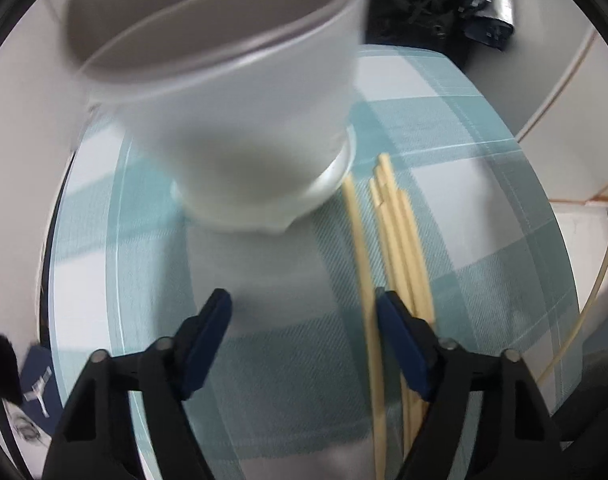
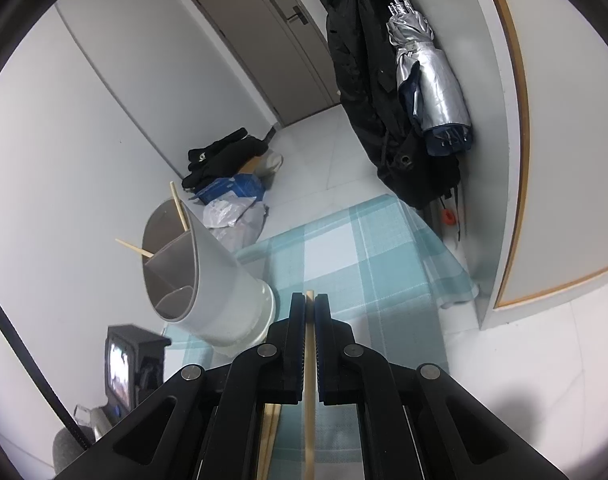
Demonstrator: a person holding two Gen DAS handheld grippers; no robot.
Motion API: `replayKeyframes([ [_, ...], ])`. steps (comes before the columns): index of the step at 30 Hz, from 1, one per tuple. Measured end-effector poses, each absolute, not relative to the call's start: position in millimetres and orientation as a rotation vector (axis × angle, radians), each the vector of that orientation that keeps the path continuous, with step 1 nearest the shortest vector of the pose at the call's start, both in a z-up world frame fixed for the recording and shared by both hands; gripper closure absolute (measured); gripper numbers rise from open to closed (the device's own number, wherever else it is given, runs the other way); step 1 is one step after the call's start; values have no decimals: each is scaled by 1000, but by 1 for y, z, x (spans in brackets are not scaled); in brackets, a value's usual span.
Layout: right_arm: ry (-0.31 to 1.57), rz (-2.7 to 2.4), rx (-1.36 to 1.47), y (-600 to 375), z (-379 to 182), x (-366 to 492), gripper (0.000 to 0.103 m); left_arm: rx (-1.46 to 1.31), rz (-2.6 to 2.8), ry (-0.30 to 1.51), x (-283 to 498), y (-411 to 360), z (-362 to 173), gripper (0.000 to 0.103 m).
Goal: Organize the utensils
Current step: 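Grasp another chopstick with the left gripper while the right gripper holds its chopstick, then lift both held chopsticks and carry them above the white holder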
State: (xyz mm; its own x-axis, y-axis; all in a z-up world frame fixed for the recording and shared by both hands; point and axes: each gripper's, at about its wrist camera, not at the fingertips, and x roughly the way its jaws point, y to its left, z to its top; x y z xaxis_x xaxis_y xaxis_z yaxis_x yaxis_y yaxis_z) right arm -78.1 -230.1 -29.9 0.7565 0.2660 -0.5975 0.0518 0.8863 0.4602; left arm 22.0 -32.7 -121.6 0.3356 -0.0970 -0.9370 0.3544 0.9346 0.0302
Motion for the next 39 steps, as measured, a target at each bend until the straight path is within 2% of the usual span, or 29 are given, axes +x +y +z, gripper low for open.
replayKeyframes([
  [1,711,122,479,-230,-30,-78,99,254,-300,1186,25,-36,-122,33],
  [5,713,118,487,-232,-30,-77,99,249,-319,1169,38,-46,-121,49],
  [6,711,117,489,-233,-30,-77,99,232,-328,1166,39,-48,-121,62],
  [8,712,114,494,-234,-30,-77,99,201,-365,1176,41,-49,-120,76],
  [11,709,111,491,-234,-29,-78,99,187,-371,1180,36,-46,-119,95],
  [12,709,112,494,-234,-29,-78,99,185,-378,1179,32,-42,-119,98],
  [22,702,113,478,-228,-30,-80,99,220,-457,1207,-22,-23,-110,100],
  [28,708,110,478,-224,-32,-79,99,190,-477,1244,-22,-2,-109,98],
  [35,705,107,452,-219,-30,-81,99,211,-481,1229,-3,-31,-113,71],
  [38,708,101,462,-221,-32,-83,99,259,-450,1210,4,-43,-115,71],
  [39,707,99,464,-222,-32,-83,99,264,-445,1211,8,-48,-116,78],
])
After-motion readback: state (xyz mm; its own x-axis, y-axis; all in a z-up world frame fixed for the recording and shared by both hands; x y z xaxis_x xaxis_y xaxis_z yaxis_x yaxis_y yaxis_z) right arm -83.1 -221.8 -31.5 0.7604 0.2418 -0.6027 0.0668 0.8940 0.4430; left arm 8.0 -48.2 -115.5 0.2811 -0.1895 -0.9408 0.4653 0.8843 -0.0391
